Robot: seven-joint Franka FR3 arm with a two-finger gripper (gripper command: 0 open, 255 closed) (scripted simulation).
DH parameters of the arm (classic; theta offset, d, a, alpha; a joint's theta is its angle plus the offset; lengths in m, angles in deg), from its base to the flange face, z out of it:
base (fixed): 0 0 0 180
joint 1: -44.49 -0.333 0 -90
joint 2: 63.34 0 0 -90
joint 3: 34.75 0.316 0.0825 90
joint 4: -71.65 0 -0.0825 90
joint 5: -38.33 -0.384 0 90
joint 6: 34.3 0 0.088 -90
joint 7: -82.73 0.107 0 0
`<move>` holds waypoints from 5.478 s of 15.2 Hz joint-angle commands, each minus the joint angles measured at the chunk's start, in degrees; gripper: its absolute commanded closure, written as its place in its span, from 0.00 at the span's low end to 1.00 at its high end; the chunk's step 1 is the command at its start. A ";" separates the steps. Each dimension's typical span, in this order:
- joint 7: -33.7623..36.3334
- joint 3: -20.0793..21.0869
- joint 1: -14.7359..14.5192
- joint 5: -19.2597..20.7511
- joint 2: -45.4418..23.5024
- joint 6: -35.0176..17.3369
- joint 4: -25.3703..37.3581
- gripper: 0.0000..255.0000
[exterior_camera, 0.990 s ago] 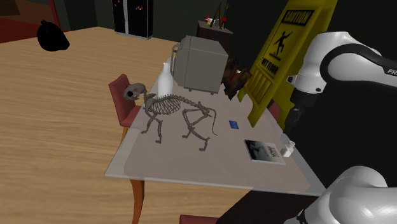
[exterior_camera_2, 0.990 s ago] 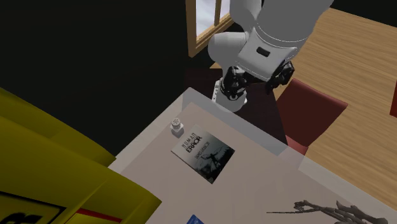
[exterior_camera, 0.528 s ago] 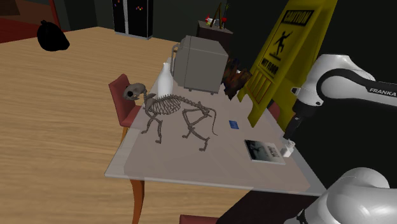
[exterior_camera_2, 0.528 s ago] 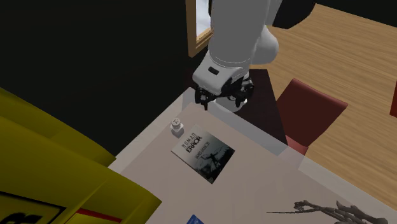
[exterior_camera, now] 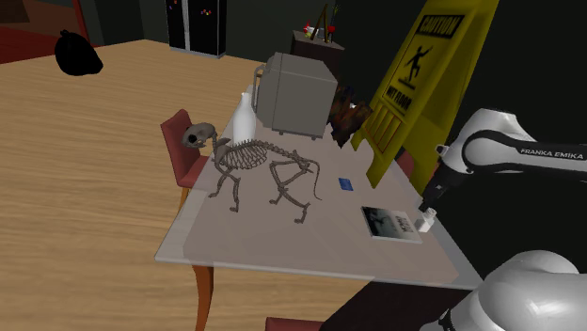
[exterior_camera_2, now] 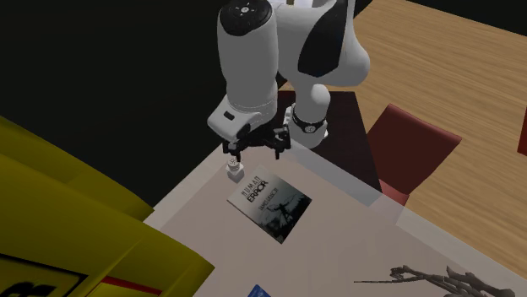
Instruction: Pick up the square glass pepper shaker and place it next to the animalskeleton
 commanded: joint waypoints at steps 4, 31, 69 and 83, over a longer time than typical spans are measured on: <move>-5.95 -8.86 0.96 2.30 -8.38 -12.37 -0.45 0.00; -8.49 -14.04 -0.98 2.04 -16.88 -23.92 -2.68 1.00; -2.97 -10.79 11.74 8.53 -0.17 -24.99 -10.62 1.00; -2.28 -5.94 10.57 4.64 6.96 -10.75 -3.22 1.00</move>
